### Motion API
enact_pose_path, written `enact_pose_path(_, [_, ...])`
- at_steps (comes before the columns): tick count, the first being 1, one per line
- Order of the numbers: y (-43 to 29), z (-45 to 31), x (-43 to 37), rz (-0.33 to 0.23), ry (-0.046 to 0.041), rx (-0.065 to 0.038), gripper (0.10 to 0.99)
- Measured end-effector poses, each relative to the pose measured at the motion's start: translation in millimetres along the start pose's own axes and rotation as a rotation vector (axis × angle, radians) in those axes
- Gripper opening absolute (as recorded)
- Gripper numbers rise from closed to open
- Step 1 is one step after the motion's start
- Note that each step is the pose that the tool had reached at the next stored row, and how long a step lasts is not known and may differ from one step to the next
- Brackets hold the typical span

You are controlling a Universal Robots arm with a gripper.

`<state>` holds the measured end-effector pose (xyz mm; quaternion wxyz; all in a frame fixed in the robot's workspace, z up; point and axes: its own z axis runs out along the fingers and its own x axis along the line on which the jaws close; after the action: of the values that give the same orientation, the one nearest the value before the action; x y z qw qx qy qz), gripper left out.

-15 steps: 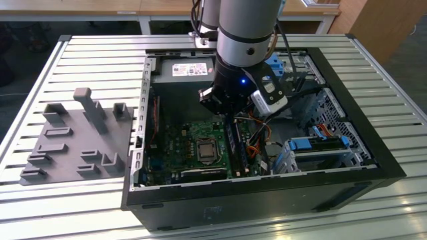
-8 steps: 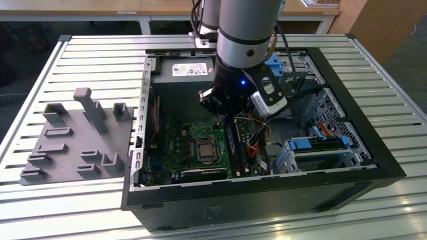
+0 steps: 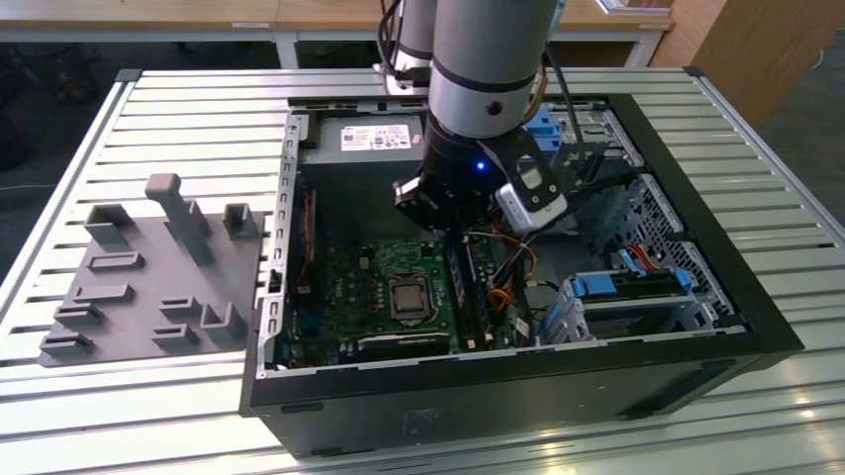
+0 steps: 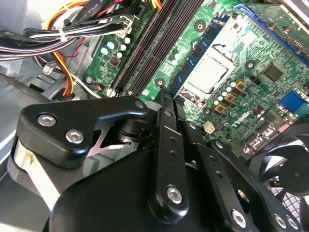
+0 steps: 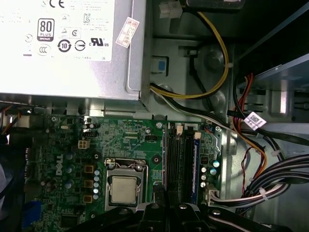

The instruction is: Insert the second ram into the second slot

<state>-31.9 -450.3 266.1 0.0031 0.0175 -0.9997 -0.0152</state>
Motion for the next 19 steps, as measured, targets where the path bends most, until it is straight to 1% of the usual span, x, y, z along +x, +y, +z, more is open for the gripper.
enact_pose_path(19, [-0.2, 6.8, 0.0, 0.0, 0.0, 0.0, 0.137])
